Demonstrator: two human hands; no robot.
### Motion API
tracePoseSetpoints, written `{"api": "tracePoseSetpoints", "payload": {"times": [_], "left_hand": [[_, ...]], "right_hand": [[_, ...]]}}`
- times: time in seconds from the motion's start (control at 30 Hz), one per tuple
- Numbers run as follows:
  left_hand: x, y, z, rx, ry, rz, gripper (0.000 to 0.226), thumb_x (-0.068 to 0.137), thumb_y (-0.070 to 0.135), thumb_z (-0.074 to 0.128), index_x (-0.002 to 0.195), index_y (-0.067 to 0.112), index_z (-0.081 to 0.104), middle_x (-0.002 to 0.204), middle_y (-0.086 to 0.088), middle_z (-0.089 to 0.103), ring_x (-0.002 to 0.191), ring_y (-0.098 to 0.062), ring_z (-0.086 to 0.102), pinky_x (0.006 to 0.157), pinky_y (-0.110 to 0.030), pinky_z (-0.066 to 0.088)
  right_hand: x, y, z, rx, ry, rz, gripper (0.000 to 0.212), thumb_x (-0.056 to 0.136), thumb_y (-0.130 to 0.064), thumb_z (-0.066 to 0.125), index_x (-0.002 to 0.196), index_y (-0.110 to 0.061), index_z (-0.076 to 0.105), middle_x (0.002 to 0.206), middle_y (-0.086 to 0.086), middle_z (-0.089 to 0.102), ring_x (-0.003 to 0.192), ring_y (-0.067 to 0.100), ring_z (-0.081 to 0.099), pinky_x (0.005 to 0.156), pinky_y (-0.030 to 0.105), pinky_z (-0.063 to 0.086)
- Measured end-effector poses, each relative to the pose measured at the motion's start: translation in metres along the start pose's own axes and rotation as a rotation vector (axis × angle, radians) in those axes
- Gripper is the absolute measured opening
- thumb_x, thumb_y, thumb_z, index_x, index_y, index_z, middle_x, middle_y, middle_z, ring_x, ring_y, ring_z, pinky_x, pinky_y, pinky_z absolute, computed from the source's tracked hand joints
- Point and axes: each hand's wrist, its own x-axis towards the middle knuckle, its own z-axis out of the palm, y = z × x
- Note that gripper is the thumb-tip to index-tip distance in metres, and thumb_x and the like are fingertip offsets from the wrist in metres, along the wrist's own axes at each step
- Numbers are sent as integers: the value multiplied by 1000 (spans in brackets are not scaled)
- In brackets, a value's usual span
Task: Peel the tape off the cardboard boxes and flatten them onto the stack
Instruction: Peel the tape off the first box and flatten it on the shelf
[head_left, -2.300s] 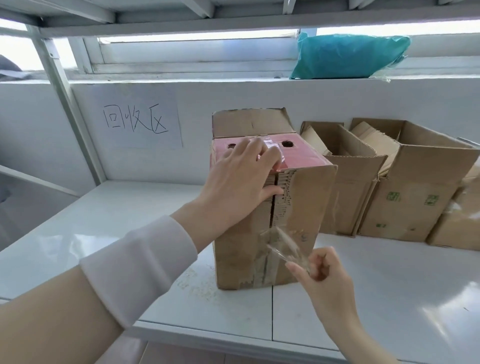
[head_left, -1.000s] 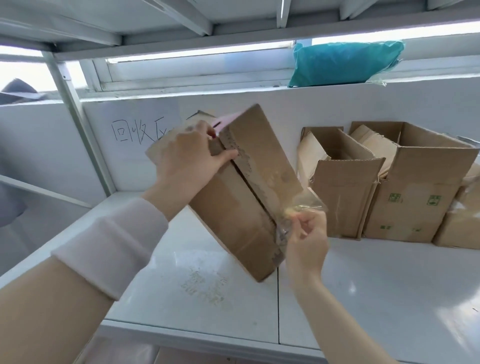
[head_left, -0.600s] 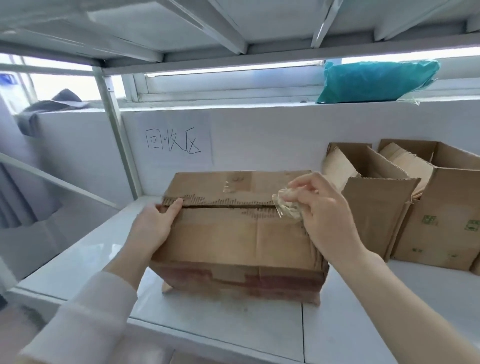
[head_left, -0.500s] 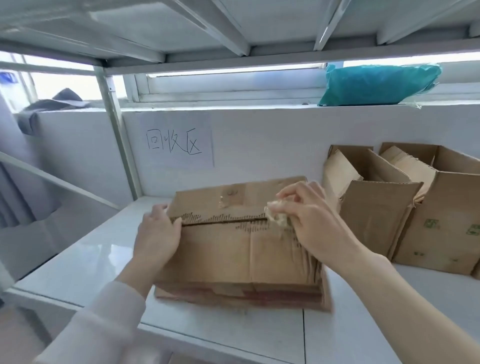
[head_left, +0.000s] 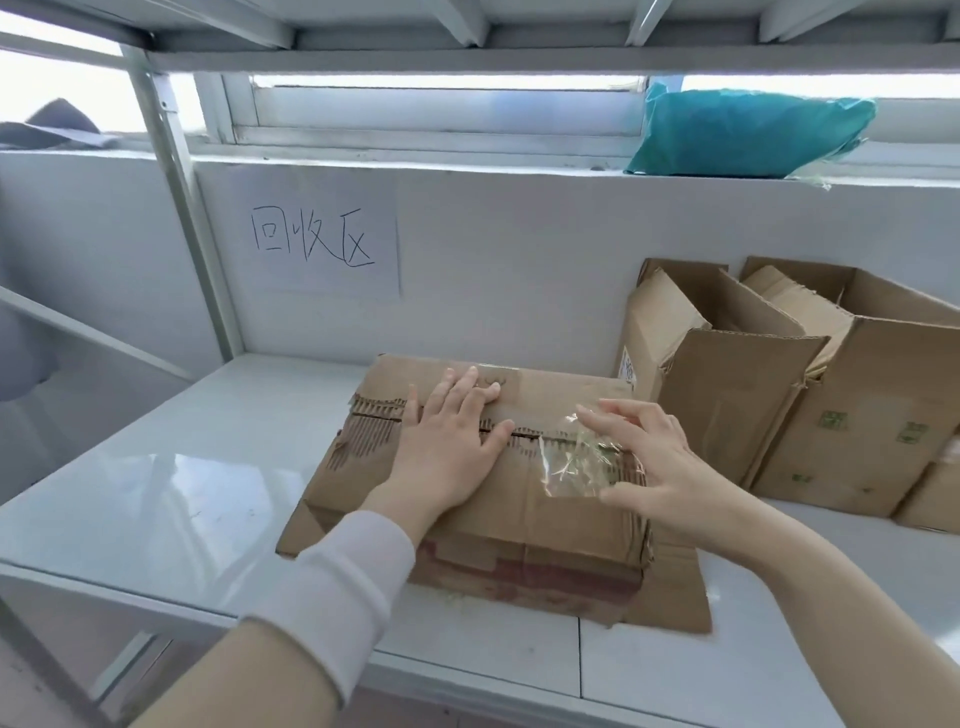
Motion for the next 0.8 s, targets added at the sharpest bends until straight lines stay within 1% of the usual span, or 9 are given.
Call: {"api": "tracePoseSetpoints", "payload": {"times": [0.1, 0.2, 0.33, 0.43, 0.5, 0.57, 0.63, 0.7, 0.8], "left_hand": [[7, 5, 6, 25, 0, -39, 52, 95, 51, 26, 144, 33, 22, 158, 10, 6, 146, -11, -3, 117, -47, -8], [11, 5, 7, 26, -17, -49, 52, 95, 51, 26, 143, 32, 23, 158, 9, 8, 146, -11, -2, 118, -46, -6], [12, 3, 8, 20, -27, -46, 52, 95, 52, 25, 143, 32, 23, 158, 9, 8, 145, -10, -3, 118, -45, -5], [14, 2, 9, 9, -26, -47, 52, 95, 52, 26, 142, 32, 24, 157, 9, 9, 145, -10, -2, 118, -43, -5], [15, 2, 10, 8, -26, -50, 52, 95, 51, 27, 142, 32, 24, 157, 9, 9, 145, -10, -2, 118, -43, -5], [15, 2, 11, 15, -28, -51, 52, 95, 52, 26, 143, 32, 23, 157, 10, 9, 145, -10, -2, 118, -42, -5], [14, 2, 11, 20, -31, -52, 52, 95, 52, 26, 143, 32, 22, 158, 10, 8, 145, -10, -2, 118, -42, -5], [14, 2, 11, 23, -31, -52, 52, 95, 51, 25, 143, 32, 22, 158, 9, 7, 146, -11, -2, 118, -42, -5], [13, 2, 10, 25, -27, -50, 53, 95, 51, 25, 144, 32, 22, 158, 9, 7, 145, -10, -3, 118, -42, -5]], "right_hand": [[1, 3, 7, 123, 226, 5, 39, 77, -37, 68, 115, -36, 56, 127, -11, 40, 121, 5, 38, 101, 20, 33], [12, 9, 12, 207, 500, 90, 10, 77, -25, 72, 85, -25, 66, 101, -6, 55, 86, 4, 56, 74, 8, 43], [20, 8, 10, -67, 848, -53, 13, 78, -3, 69, 86, -12, 66, 85, -1, 57, 66, 9, 53, 65, 8, 41], [22, 12, 21, -332, 738, -237, 32, 69, 6, 73, 95, -9, 61, 80, 5, 65, 74, 23, 58, 63, 29, 50], [21, 16, 29, -364, 593, -259, 25, 71, 2, 74, 94, -8, 68, 86, 5, 71, 85, 26, 63, 72, 35, 56], [19, 16, 33, -274, 435, -151, 23, 87, -9, 60, 109, -11, 68, 112, 2, 68, 113, 22, 56, 99, 29, 43], [18, 16, 32, -102, 355, -52, 29, 95, -21, 46, 119, -17, 62, 132, -3, 52, 126, 13, 41, 104, 18, 25], [16, 13, 27, 37, 448, 27, 24, 92, -25, 52, 110, -21, 67, 126, -3, 45, 112, 8, 45, 96, 14, 31], [14, 8, 18, 165, 574, 122, 33, 82, -25, 67, 114, -27, 59, 101, -8, 63, 84, 3, 57, 74, 9, 44]]}}
